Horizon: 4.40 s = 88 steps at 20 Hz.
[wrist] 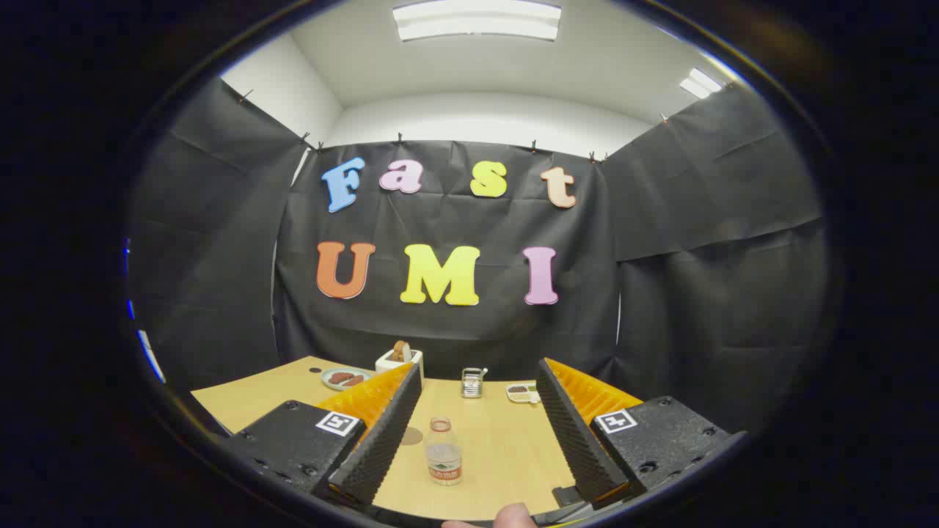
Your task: Take the bottle from table, then pour the juice into the cup, finally place the bottle on the coaster
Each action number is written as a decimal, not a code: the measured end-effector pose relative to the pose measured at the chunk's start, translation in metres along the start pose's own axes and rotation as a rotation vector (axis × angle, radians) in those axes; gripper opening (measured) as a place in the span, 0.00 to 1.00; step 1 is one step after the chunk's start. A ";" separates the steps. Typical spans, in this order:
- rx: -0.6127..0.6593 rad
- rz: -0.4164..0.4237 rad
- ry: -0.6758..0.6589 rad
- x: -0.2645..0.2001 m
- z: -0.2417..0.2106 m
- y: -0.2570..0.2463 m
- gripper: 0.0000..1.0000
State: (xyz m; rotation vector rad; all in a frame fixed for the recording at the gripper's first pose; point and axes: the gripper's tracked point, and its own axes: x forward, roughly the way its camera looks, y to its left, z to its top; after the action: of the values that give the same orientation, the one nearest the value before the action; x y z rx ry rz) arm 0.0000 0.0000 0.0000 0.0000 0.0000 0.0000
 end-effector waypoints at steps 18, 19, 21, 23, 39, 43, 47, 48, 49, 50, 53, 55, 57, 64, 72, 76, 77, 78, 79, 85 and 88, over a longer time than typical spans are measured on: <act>0.000 0.006 0.002 0.002 -0.002 0.007 1.00; -0.002 0.007 0.002 0.002 -0.002 0.008 1.00; -0.002 0.008 0.001 0.003 -0.001 0.008 1.00; 0.004 0.011 -0.001 0.004 -0.001 0.009 1.00; 0.017 0.024 0.045 0.006 -0.060 0.002 1.00; 0.005 0.075 0.123 0.011 -0.113 0.009 1.00; 0.006 0.103 0.188 0.018 -0.161 0.014 1.00; 0.001 0.101 0.198 0.020 -0.170 0.014 1.00; -0.003 0.102 0.212 0.023 -0.180 0.015 1.00; -0.004 0.105 0.224 0.025 -0.190 0.018 1.00; -0.019 0.109 0.261 0.037 -0.220 0.021 1.00; -0.031 0.119 0.293 0.046 -0.240 0.026 1.00; -0.033 0.124 0.327 0.056 -0.259 0.030 1.00; 0.017 0.138 0.399 0.098 -0.306 0.046 1.00; 0.070 0.126 0.405 0.137 -0.319 0.056 1.00; 0.076 0.107 0.390 0.143 -0.315 0.055 0.91; 0.079 0.102 0.391 0.144 -0.316 0.054 0.86; 0.080 0.101 0.397 0.144 -0.316 0.054 0.83; 0.075 0.099 0.404 0.143 -0.316 0.054 0.82; -0.060 0.090 0.370 0.145 -0.288 0.056 0.77; -0.234 0.079 0.347 0.153 -0.275 0.059 0.77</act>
State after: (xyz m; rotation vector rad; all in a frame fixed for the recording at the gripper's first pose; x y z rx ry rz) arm 0.1531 0.0590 -0.2751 -0.2338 0.3472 0.0789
